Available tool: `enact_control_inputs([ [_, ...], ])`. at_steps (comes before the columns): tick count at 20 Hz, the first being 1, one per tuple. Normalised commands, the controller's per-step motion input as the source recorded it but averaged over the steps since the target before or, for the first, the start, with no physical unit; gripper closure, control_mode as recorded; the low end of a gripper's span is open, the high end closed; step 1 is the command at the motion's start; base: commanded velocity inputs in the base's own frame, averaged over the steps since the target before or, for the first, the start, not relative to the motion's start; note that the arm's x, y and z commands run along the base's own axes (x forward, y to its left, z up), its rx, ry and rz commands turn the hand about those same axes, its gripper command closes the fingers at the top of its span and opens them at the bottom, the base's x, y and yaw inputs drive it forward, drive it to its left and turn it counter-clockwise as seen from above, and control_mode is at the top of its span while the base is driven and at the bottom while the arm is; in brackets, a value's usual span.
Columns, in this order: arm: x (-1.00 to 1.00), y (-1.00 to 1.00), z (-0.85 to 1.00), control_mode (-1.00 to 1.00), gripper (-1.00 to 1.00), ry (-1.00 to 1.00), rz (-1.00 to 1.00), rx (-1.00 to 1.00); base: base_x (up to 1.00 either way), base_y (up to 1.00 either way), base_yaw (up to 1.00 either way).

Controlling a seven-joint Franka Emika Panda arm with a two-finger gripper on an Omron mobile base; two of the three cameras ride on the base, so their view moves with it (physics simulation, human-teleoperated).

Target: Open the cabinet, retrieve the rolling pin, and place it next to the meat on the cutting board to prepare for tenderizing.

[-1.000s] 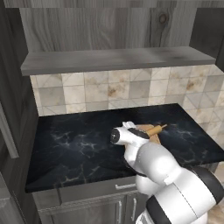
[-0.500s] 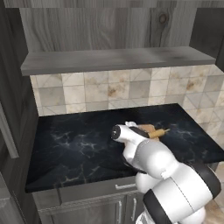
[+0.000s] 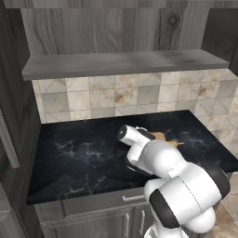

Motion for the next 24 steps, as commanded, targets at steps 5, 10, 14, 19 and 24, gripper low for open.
enact_control_inputs([
  [5, 0.0, 0.0, -0.27, -1.0, 1.0, 0.0, -0.12, 0.0, 0.0, 0.0, 0.0],
  [10, 0.0, 0.0, -0.38, -1.0, 1.0, 0.0, -0.06, 0.0, 0.0, 0.0, 0.0],
  [14, 0.0, 0.0, -0.37, -1.0, 1.0, 0.0, -0.03, 0.0, 0.0, 0.0, 0.0],
  [19, 0.05, 0.0, -0.2, -1.0, 1.0, -0.02, -0.01, 0.01, 0.0, 0.0, 0.0],
  [24, 0.06, 0.0, -0.17, -1.0, 1.0, -0.03, 0.0, 0.03, 0.0, 0.0, 0.0],
])
